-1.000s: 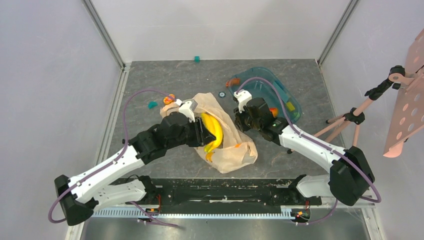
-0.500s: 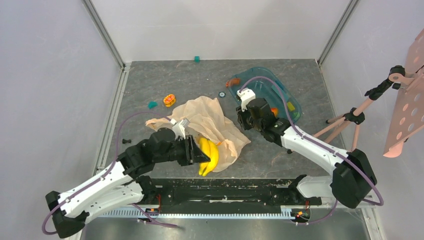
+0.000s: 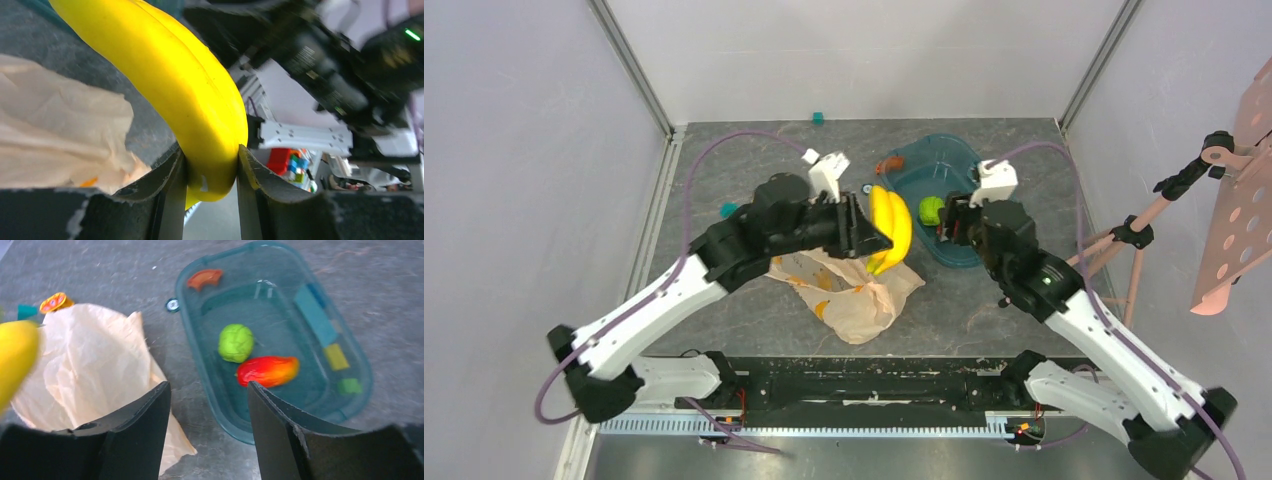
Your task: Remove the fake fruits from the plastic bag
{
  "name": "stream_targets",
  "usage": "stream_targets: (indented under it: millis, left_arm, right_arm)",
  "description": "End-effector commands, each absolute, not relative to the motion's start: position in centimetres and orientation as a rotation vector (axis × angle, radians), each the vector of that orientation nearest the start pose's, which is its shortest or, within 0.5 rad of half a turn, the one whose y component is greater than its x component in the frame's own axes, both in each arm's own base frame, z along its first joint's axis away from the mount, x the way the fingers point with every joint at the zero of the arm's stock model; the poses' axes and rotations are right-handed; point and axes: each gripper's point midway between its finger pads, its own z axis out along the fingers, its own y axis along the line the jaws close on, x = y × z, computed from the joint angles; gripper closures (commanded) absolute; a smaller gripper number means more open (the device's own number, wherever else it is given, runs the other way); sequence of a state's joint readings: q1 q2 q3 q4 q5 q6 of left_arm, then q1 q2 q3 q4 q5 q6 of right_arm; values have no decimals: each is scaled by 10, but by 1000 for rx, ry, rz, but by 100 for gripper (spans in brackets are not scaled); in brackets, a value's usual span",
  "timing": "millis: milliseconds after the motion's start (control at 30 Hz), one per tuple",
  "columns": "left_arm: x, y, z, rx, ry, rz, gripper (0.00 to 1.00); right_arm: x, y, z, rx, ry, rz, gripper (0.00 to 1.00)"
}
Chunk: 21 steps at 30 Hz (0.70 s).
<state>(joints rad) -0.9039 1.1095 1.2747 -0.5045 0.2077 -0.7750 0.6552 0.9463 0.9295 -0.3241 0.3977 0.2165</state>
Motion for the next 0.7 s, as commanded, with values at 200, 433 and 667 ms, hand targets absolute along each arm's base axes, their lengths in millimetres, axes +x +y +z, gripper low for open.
stream_targets:
  millis: [200,433,667]
  left_arm:
    - [277,-409,306,409,2070,-1166,98]
    - [348,-475,256,373,2144,-1144,98]
    - [412,-510,204,261,2157,-1041,98]
  right_arm:
    - [253,76,302,112,1827,96,38]
    - [234,62,307,152,1807,119,38]
    - [229,64,301,143,1831,141,38]
